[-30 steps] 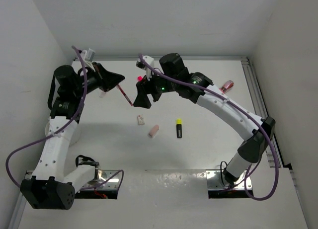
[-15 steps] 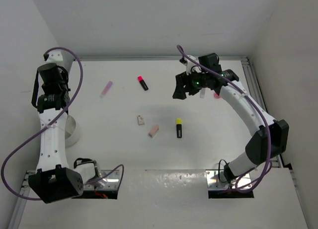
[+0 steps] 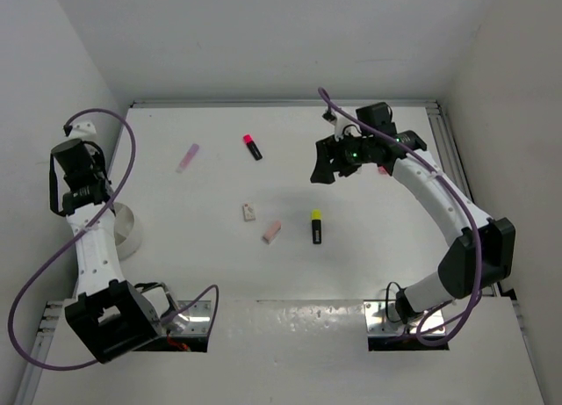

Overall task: Sort the stationery into containers
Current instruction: Place the pen in the storage box.

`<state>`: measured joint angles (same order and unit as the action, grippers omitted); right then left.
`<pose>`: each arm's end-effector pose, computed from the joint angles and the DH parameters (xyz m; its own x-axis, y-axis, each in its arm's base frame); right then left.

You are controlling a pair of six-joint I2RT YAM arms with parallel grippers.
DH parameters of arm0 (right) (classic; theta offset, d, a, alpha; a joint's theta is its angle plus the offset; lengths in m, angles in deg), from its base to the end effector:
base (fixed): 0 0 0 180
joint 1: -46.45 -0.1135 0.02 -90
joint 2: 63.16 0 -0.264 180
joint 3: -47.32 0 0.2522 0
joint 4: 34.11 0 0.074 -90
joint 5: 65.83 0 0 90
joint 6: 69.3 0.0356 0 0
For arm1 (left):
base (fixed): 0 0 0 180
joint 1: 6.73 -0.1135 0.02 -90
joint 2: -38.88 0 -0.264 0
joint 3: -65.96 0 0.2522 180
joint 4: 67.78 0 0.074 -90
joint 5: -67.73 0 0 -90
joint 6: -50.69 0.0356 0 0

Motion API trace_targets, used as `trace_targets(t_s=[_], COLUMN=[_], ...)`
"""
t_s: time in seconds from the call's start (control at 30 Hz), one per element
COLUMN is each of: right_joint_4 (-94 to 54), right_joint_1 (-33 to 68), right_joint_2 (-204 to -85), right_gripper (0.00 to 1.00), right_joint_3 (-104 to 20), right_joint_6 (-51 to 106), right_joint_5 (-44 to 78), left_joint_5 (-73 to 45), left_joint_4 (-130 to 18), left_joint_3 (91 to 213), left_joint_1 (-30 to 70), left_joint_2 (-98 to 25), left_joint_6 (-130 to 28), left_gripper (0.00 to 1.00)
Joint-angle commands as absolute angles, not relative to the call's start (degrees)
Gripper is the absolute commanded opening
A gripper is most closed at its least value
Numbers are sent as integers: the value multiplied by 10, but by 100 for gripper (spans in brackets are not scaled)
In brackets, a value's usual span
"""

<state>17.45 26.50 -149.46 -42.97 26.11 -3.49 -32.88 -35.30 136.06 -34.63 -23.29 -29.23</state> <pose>0.3006 0.1267 0.3166 -0.7470 -0.1823 -0.6394 -0.5285 0.7462 0.4047 0.2141 0.1208 0.3365 -0.4679 -0.0531 -0.8822 -0.5343 0.8121 0.2345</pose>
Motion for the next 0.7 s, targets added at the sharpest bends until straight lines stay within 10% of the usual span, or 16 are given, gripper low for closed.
trace_targets(t_s=[0.0,0.47,0.6,0.67], right_joint_4=[161,156,152,152], right_joint_1=[270,281,289,297], right_joint_2=[-1474,-1473,-1473,-1474], right_gripper=[74,69,69,69], right_joint_3=[-426,-379,-366,-364], right_joint_6=[252,254,256,259], right_joint_5=[-47,-39,-30,-22], left_joint_5=[-283,-145,-136,-142], left_joint_4=[-406,-467,-464,-455], left_joint_3=[1349,1245,1244,1252], left_joint_1=[-371,-442,-442,-443], left_joint_2=[-221,-170,-167,-168], left_joint_6=[-292,-318,-328,-331], left_gripper=[0,3,26,54])
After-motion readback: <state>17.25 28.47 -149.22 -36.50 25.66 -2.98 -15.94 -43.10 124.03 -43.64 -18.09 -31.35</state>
